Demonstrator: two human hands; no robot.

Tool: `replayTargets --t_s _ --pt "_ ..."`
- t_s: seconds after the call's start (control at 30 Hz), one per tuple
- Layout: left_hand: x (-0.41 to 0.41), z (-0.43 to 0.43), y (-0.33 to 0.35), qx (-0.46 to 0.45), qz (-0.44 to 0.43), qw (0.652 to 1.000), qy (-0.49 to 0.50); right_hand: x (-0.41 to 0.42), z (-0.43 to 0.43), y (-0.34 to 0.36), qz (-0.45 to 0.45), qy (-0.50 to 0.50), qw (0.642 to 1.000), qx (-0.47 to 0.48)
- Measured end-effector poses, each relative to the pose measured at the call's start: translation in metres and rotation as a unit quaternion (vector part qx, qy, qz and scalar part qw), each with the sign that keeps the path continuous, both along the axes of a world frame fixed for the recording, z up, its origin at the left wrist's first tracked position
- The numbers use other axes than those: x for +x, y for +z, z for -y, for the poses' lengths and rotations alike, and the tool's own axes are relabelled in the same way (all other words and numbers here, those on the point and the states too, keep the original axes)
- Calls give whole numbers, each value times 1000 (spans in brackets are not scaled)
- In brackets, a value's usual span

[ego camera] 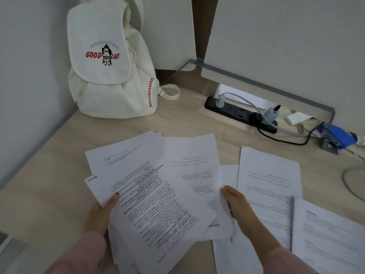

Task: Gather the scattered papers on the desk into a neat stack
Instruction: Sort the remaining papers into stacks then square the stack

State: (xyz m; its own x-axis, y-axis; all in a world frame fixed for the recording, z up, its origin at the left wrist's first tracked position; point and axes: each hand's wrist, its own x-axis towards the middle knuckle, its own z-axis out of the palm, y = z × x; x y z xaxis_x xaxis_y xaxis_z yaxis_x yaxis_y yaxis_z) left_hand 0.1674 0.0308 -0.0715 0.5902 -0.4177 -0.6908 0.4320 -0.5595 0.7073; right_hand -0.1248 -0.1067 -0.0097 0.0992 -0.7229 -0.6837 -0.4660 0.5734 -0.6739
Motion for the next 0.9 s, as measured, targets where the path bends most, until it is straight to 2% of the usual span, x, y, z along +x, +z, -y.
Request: replayTargets --t_s 0.23,0.4,0.47,0.57,0.67,0.77,0.9 --pt "-2 -1 3 -5 -5 1000 7 42 -12 5 17 186 982 17" --pt "-3 2 11 -24 -24 999 25 50 7 12 -117 340 931 -64" --pt "0 3 13 -34 -36 998 50 47 23 22 -192 421 881 -102" --pt "0 5 14 -43 -112 991 49 49 44 46 -297 487 807 -152" --pt "0 8 16 -50 -152 986 38 66 59 63 -387 536 707 -251" --pt "4 8 14 -54 -137 988 43 90 66 67 -414 565 613 -366" --pt "3 8 17 -56 -156 985 49 132 47 56 -384 587 555 -447"
